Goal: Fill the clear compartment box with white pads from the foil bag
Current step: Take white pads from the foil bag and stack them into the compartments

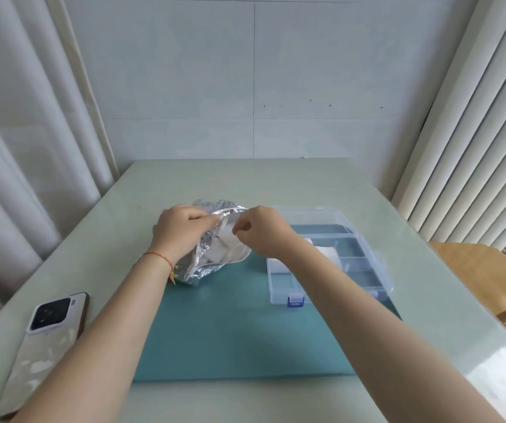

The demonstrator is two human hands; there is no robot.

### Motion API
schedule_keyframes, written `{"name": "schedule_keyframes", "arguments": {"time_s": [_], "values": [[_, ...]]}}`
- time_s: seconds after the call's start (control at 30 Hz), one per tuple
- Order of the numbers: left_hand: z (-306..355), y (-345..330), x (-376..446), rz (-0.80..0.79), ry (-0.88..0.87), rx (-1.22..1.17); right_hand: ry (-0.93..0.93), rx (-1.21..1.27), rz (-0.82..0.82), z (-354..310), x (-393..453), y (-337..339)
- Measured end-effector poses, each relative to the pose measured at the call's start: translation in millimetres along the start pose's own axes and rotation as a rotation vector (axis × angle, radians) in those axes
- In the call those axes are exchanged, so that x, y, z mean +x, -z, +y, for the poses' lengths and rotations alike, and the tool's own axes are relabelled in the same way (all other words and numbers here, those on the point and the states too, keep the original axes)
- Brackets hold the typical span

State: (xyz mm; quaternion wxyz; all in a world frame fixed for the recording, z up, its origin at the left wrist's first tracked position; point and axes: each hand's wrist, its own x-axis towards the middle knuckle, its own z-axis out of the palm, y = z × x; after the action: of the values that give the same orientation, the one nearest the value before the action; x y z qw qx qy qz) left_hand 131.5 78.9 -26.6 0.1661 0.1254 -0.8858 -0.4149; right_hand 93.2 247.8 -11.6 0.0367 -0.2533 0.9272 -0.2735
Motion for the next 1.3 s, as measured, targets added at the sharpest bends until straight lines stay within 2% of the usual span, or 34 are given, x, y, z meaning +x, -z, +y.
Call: {"name": "schedule_keyframes", "arguments": {"time_s": [0.13, 0.27, 0.47, 0.57, 0.8, 0.93, 1.13, 1.3], "values": [[-3.7, -8.4, -4.5, 0.036, 0.077, -0.397, -0.087, -0.023, 0.034, -4.4, 3.0, -12.9], [-6.1, -12.8, -0.7, 0.057, 0.135, -0.513, -0.041, -0.216, -0.032, -2.8, 6.5, -26.4], [-11.3, -18.3, 1.3, 0.067, 0.134, -0.552, 0.013, -0.228, -0.091, -12.3, 12.0, -34.5], [-13.5, -19.5, 3.2, 0.078, 0.155, -0.555, -0.016, -0.319, -0.091, -13.4, 13.5, -41.8], [-15.2, -21.5, 5.2, 0.114, 0.131, -0.523, 0.046, -0.394, 0.064, -16.5, 14.9, -39.1], [-14.3, -21.2, 7.5, 0.146, 0.119, -0.473, 0.085, -0.394, 0.075, -14.1, 14.1, -29.2], [-17.6, -20.3, 12.2, 0.165, 0.121, -0.412, 0.056, -0.242, 0.013, -0.2, 10.9, -1.2], [-15.6, -21.0, 14.6, 0.197, 0.111, -0.335, 0.075, -0.154, 0.1, 9.1, 5.8, 8.9]]}}
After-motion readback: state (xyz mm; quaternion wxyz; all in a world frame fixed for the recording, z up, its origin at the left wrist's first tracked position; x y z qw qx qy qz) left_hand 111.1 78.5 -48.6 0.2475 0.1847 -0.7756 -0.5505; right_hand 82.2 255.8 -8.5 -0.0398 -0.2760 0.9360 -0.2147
